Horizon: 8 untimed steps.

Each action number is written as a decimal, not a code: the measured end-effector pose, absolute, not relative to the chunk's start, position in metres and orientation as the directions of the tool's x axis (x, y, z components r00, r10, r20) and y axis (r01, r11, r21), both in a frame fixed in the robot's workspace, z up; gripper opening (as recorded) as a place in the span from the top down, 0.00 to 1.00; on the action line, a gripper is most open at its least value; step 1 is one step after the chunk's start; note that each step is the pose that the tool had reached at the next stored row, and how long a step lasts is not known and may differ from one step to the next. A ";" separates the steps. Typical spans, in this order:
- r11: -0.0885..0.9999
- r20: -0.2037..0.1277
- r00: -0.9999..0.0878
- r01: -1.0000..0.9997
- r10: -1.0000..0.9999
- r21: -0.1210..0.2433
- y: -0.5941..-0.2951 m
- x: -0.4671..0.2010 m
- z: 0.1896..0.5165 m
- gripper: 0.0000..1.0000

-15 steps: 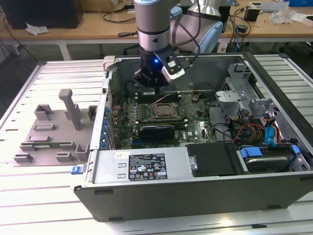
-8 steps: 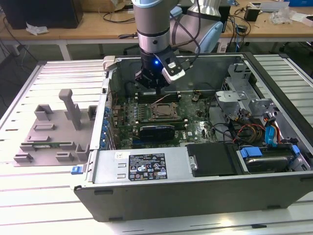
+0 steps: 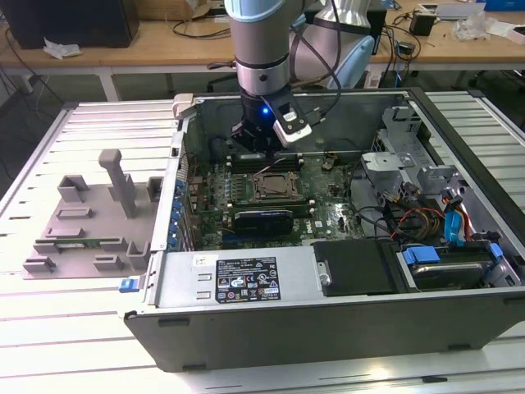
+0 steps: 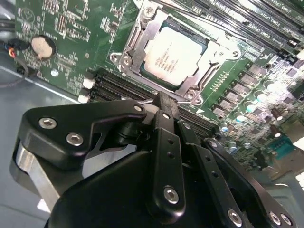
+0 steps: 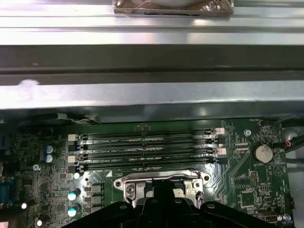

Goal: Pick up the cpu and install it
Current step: 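Install the first cpu locking lever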

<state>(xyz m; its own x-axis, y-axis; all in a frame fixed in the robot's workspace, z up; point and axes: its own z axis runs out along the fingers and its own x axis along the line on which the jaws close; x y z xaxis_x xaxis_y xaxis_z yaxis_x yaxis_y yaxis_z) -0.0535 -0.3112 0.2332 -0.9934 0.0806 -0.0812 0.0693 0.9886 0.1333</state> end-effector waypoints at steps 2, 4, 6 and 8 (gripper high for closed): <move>0.987 -0.081 -0.992 0.090 0.101 0.133 -0.311 -0.054 0.232 0.89; 0.986 -0.081 -0.991 0.096 0.108 0.133 -0.308 -0.053 0.231 0.89; 0.986 -0.081 -0.990 0.100 0.111 0.133 -0.303 -0.054 0.230 0.89; 0.985 -0.081 -0.990 0.105 0.117 0.134 -0.300 -0.054 0.227 0.89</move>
